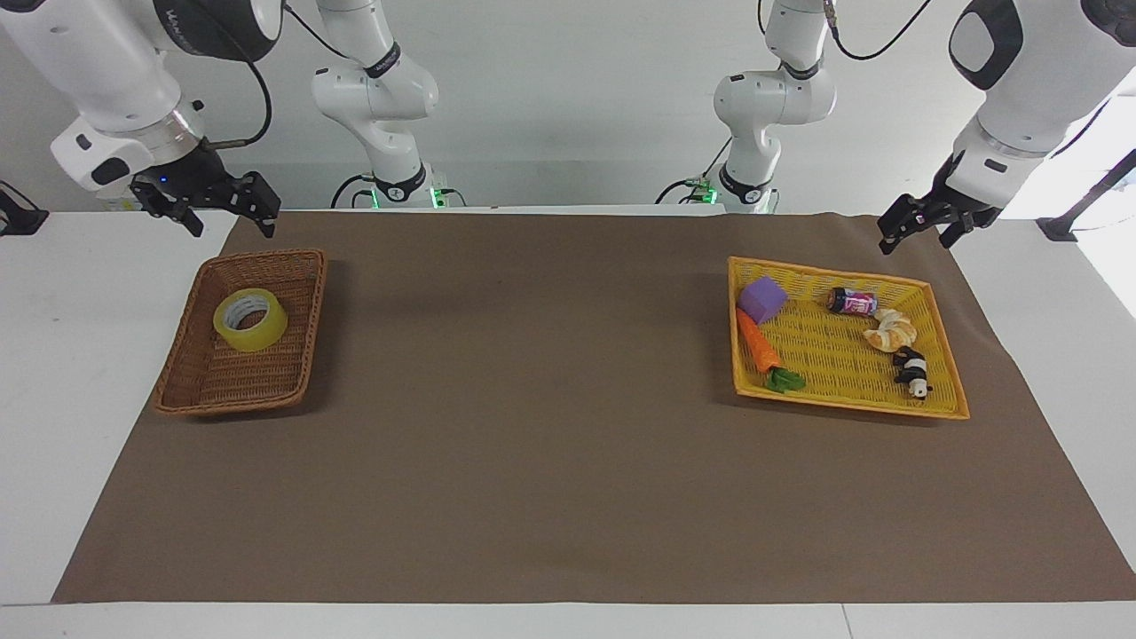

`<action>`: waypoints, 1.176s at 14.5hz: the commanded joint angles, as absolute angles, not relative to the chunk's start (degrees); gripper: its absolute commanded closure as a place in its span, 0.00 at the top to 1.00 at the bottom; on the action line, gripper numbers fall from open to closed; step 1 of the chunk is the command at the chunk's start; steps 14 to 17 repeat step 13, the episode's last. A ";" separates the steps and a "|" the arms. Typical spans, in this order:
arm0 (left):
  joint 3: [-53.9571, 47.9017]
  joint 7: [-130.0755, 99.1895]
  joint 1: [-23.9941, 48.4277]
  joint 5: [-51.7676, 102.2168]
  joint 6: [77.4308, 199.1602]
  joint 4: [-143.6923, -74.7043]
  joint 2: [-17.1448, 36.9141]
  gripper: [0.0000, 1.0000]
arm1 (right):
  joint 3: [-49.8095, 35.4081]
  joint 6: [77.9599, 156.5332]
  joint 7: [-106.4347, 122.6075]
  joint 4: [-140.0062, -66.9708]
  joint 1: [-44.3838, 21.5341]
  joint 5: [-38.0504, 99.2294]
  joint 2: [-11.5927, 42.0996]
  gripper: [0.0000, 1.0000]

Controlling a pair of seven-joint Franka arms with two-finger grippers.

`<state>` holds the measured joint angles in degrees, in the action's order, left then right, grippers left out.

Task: Move tape to another basket

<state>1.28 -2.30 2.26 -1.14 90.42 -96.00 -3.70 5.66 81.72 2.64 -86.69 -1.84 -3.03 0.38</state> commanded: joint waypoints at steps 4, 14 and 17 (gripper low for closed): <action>-0.53 -0.54 1.32 -1.50 84.29 -85.51 1.50 1.00 | 6.15 79.20 -0.97 -86.22 -1.50 1.05 0.79 0.99; -0.44 -0.09 1.06 -1.58 84.55 -88.95 -0.70 1.00 | 5.10 79.28 -0.97 -86.57 0.79 -0.09 0.88 0.99; -0.44 -0.09 1.06 -1.58 84.55 -88.95 -0.70 1.00 | 5.10 79.28 -0.97 -86.57 0.79 -0.09 0.88 0.99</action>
